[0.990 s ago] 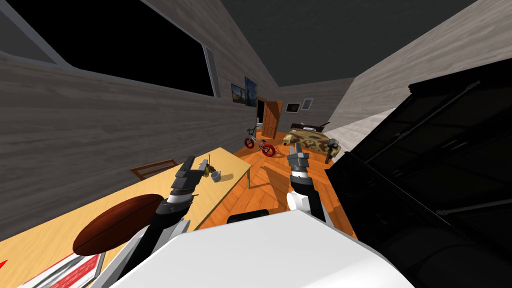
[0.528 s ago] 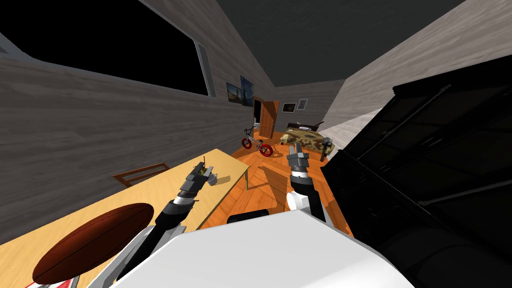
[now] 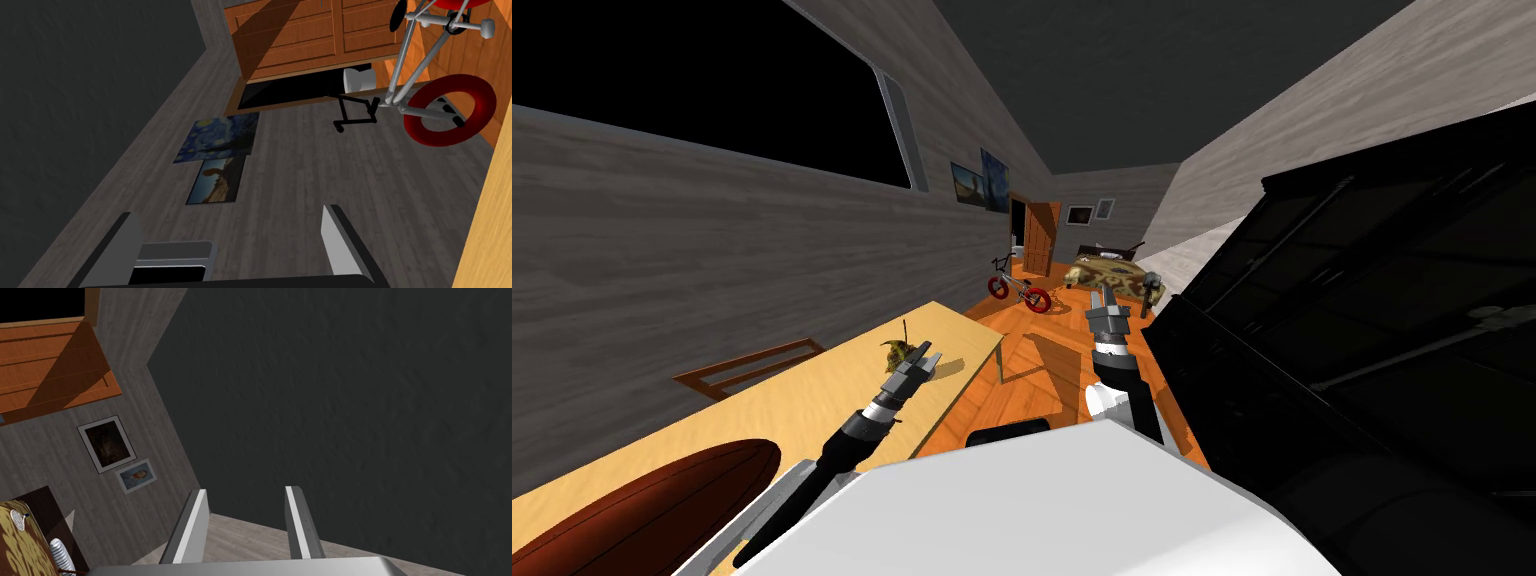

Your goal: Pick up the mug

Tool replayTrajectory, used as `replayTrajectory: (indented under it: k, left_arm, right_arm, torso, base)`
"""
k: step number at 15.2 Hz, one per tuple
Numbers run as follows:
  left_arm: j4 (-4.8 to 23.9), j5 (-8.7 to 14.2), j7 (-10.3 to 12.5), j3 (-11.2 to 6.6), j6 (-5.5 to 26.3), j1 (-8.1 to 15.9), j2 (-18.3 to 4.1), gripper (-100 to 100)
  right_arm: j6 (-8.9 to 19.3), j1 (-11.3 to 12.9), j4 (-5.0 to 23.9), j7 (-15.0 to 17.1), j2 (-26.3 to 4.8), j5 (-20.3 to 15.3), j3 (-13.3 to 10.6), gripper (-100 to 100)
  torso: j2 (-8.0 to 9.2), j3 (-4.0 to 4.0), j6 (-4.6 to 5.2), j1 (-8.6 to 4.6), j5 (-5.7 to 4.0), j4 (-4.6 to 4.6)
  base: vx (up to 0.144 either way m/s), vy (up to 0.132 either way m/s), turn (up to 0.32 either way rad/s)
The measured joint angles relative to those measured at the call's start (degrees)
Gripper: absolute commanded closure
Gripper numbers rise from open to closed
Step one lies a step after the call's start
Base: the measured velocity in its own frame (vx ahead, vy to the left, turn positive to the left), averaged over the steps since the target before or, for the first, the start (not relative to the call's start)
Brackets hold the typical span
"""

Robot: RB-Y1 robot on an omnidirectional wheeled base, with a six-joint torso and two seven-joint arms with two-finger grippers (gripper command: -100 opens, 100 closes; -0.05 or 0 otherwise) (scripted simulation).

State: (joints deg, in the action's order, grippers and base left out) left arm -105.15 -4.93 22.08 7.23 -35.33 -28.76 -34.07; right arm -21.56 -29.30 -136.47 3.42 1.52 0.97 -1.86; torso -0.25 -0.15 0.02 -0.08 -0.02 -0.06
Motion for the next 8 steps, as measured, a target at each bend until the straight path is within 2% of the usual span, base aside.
replayTrajectory:
  k: [4, 8]
  left_arm:
    - [5.33, -0.75, 2.47, 2.16, -0.48, 0.03, -4.06, -100]
    - [9.08, -1.14, 4.95, 3.63, -0.40, 0.00, -7.73, -100]
  right_arm:
    - [0.00, 0.00, 0.00, 0.00, 0.00, 0.00, 0.00, 0]
    - [0.00, 0.00, 0.00, 0.00, 0.00, 0.00, 0.00, 0]
  torso:
    - [0.05, 0.03, -0.01, 0.02, 0.00, 0.01]
    - [0.07, 0.04, -0.02, 0.02, 0.00, 0.02]
  base:
    - [0.038, -0.012, -0.081]
    - [0.042, -0.016, -0.097]
